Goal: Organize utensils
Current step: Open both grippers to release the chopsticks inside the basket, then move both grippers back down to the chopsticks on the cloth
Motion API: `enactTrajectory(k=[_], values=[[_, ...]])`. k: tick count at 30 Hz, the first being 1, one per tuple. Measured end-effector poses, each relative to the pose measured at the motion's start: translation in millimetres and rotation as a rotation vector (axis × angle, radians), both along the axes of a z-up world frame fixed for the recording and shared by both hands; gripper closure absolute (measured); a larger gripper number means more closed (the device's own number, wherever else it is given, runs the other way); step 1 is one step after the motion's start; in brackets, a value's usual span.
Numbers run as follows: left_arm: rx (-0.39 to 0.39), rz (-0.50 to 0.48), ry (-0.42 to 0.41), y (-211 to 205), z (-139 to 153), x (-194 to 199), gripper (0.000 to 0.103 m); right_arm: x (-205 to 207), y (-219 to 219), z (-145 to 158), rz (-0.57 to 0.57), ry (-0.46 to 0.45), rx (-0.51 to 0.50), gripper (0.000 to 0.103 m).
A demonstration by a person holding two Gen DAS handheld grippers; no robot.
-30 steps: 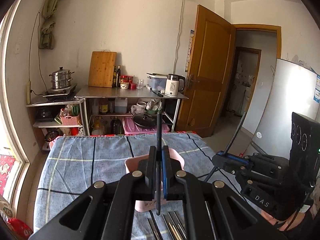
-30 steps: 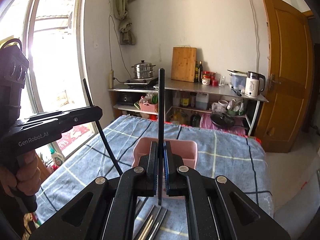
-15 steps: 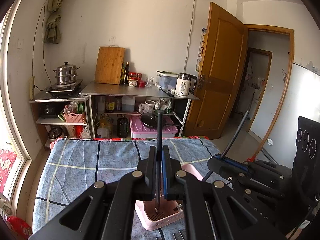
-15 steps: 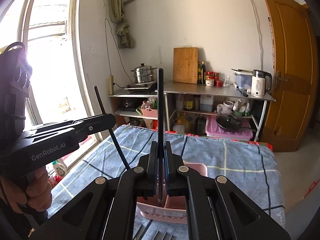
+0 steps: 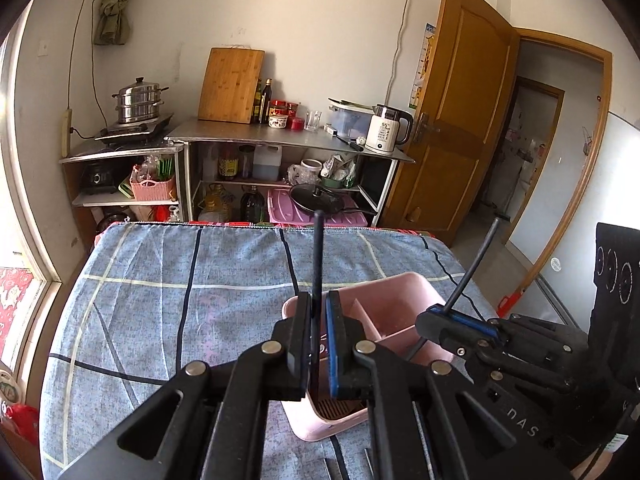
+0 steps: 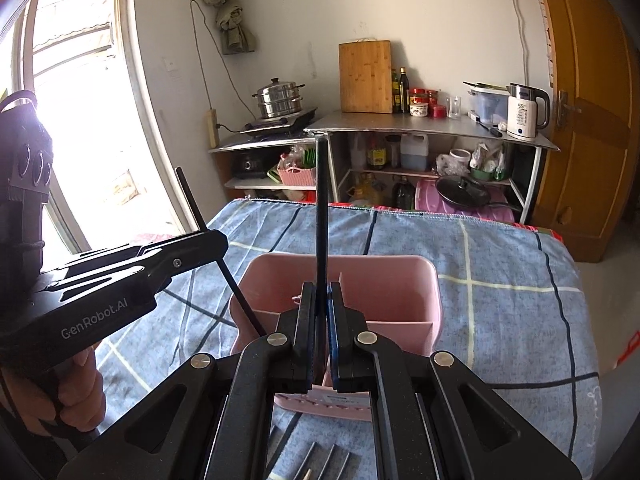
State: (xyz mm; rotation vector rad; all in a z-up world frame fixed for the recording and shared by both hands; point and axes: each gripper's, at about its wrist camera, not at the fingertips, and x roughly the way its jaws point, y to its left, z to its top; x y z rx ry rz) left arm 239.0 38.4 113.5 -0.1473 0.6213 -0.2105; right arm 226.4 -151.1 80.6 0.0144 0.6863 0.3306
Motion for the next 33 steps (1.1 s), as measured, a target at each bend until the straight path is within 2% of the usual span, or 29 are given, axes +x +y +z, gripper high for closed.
enactTrajectory(k=[2, 5, 11, 18, 26, 33], values=[[-0.008, 0.005, -0.006, 2, -1, -2, 0.075, -3, -1, 1, -0.007, 0.001, 0.003, 0.095], [-0.015, 0.017, -0.022, 6, -1, -10, 0.068, -9, -2, 5, -0.014, -0.011, -0.001, 0.091], [-0.019, 0.046, -0.048, 15, -3, -35, 0.065, -35, -4, 9, -0.021, -0.036, -0.011, 0.087], [0.005, 0.078, -0.065, 20, -13, -80, 0.064, -89, -11, 0, -0.038, -0.062, -0.024, 0.087], [-0.007, 0.053, -0.087, 14, -31, -138, 0.064, -145, -26, -19, -0.068, -0.043, -0.002, 0.087], [-0.023, 0.049, -0.06, 12, -58, -170, 0.064, -174, -27, -40, -0.076, -0.014, -0.006, 0.087]])
